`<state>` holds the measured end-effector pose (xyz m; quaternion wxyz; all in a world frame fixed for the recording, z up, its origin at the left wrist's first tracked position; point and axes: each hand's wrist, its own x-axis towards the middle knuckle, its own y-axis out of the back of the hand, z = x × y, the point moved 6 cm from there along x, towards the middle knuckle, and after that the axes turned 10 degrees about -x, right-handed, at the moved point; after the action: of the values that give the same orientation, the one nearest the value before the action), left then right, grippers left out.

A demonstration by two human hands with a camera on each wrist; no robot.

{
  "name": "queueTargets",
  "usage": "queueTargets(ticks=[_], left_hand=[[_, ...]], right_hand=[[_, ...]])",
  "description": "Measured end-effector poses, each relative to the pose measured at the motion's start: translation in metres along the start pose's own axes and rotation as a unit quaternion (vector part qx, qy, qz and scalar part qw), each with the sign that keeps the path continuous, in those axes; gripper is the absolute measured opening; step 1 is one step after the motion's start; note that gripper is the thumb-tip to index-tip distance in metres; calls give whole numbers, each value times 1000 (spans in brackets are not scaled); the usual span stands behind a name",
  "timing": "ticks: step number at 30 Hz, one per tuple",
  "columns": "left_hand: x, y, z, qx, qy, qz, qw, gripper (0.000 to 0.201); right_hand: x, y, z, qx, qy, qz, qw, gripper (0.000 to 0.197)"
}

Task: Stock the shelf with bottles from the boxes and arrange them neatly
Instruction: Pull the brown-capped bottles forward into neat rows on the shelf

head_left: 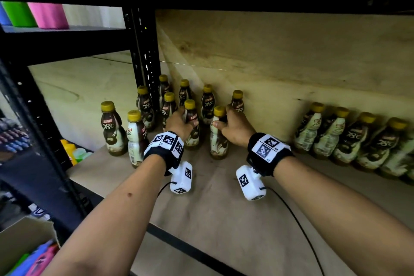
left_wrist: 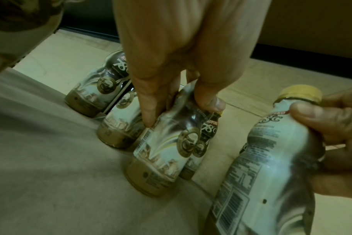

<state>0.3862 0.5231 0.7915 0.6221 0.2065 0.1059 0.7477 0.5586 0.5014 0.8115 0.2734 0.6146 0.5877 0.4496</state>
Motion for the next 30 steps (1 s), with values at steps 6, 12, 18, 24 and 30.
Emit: queueTargets(ticks=[6, 12, 18, 24, 30], left_hand=[[2, 1, -1, 4, -8, -4, 1000, 59], [4, 0, -1, 45, -9, -15, 999, 53], [12, 16, 38, 111, -76, 14, 991, 50], [-2, -32, 129, 121, -213, -20, 969, 49], [-28, -163, 163, 79, -241, -186, 949, 39]], right_hand=[[2, -1, 0, 19, -21, 13, 1000, 40], [2, -4, 1, 40, -20, 16, 999, 41], [-3, 50, 11, 66, -18, 78, 995, 56], [-16, 161, 105, -64, -63, 213, 973, 43], [-51, 158, 192, -399, -125, 0, 908, 66]])
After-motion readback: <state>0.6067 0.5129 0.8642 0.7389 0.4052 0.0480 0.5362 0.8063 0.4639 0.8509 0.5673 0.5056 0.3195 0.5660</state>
